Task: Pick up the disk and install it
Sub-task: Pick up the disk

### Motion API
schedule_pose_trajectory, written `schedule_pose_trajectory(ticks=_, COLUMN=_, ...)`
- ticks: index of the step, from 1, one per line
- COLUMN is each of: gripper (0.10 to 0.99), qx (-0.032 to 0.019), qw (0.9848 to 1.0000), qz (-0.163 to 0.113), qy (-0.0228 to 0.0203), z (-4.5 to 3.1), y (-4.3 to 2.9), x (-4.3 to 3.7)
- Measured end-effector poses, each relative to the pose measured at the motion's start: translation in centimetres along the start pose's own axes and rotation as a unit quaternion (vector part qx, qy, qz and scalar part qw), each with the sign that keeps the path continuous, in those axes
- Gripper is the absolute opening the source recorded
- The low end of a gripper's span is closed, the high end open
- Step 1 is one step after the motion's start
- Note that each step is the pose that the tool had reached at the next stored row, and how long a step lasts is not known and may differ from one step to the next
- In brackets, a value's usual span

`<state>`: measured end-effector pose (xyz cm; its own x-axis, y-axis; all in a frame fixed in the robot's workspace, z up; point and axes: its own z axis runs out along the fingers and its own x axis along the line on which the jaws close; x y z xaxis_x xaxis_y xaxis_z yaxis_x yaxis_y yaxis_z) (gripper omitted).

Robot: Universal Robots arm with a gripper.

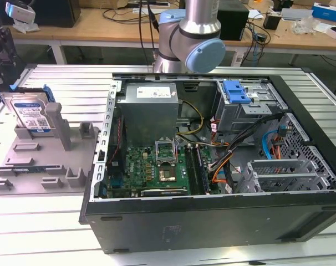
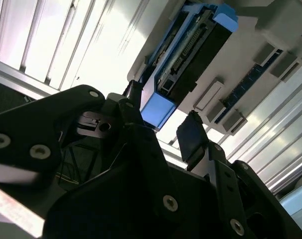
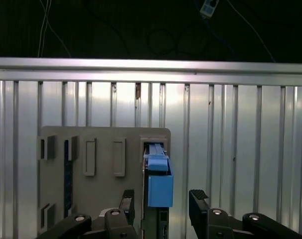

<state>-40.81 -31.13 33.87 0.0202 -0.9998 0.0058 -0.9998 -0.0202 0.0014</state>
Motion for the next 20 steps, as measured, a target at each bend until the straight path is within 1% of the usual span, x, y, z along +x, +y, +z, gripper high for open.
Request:
schedule_pose_trajectory(ticks=1, gripper=0.557, qx=-0.0006, qw=1.0000, qz=0.000, qy=0.0000, z=0.24, y=0.06, x=-0.01)
schedule_pose_trajectory(ticks=7, gripper=0.557, qx=-0.0030, qw=1.0000, qz=0.000, qy=-0.0001, z=0.74, y=0.09, x=-0.01)
schedule_pose_trajectory(ticks=20, gripper=0.557, qx=-0.0041, qw=1.0000, qz=0.000, qy=-0.0001, z=1.64, y=0.23, x=-0.01)
